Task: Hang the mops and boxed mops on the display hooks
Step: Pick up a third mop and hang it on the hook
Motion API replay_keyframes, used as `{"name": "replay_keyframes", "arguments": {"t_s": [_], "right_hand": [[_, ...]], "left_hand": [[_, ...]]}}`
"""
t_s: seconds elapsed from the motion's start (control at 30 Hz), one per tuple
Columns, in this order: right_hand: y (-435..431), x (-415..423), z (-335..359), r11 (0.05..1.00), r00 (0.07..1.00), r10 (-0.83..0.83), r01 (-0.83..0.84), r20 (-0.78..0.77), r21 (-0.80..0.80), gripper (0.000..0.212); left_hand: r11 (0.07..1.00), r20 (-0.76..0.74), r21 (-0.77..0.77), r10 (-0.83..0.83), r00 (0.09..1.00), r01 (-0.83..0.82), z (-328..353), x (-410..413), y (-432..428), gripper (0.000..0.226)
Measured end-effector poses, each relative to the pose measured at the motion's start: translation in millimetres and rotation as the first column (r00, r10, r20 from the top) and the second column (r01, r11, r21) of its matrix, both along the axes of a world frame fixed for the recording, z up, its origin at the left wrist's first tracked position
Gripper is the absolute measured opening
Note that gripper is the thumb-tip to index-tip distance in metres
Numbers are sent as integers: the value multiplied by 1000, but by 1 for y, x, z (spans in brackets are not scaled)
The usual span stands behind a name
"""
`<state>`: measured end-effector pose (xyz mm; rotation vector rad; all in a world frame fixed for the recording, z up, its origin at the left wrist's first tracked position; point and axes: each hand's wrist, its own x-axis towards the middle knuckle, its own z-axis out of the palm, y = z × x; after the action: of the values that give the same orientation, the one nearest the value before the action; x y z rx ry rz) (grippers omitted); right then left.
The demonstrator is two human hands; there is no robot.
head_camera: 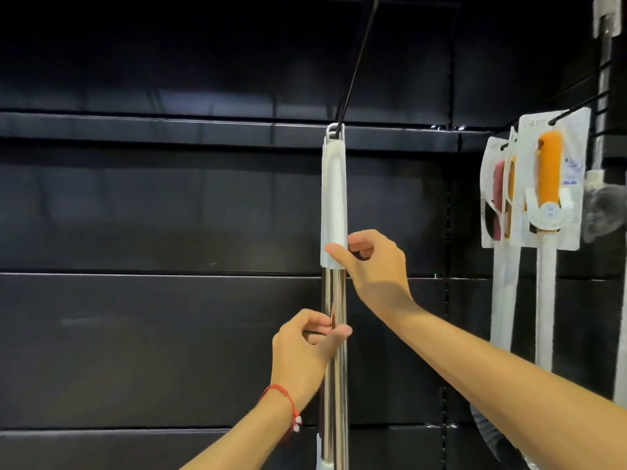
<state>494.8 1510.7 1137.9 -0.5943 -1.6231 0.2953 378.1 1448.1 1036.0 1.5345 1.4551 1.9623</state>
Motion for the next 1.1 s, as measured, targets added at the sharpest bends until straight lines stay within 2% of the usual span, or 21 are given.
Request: {"name": "replay_keyframes", "arguments": {"t_s": [0.1, 0.23, 0.33, 0.43, 0.53, 0.63, 0.8, 1.0, 1.1], "right_hand": [[9, -2, -5, 997, 998, -62, 62, 10, -45, 55], [8, -2, -9, 989, 993, -117, 118, 21, -88, 59], [-4, -3, -22, 982, 977, -174, 181, 119, -49, 45], [-26, 4, -40, 947, 909, -299, 321, 291, -29, 30], [-59, 23, -64, 919, 828, -380, 387, 413, 69, 35], [-96, 39, -90, 901, 738, -429, 389, 521, 191, 35], [-153, 48, -138, 910, 655, -409, 342, 635, 234, 30], [-214, 55, -196, 941, 646, -336, 270, 685, 206, 23], [-247, 55, -222, 960, 646, -276, 219, 712, 174, 24]], "left_hand": [[1000, -36, -2, -9, 999, 9, -3, -4, 7, 30], [1000, -108, -12, 4, 994, -5, -3, -7, 4, 29], [998, -194, -36, 39, 980, -47, -3, -8, -3, 34], [989, -328, -42, 123, 936, -145, -5, -14, -16, 23], [965, -491, -33, 210, 846, -259, -11, -19, -45, 19], [942, -611, -12, 259, 748, -336, -19, -22, -81, 26], [905, -795, 69, 304, 525, -419, -43, -20, -146, 35], [851, -919, 54, 247, 308, -522, -92, -21, -216, 35], [826, -952, 27, 193, 238, -563, -118, -20, -259, 35]]}}
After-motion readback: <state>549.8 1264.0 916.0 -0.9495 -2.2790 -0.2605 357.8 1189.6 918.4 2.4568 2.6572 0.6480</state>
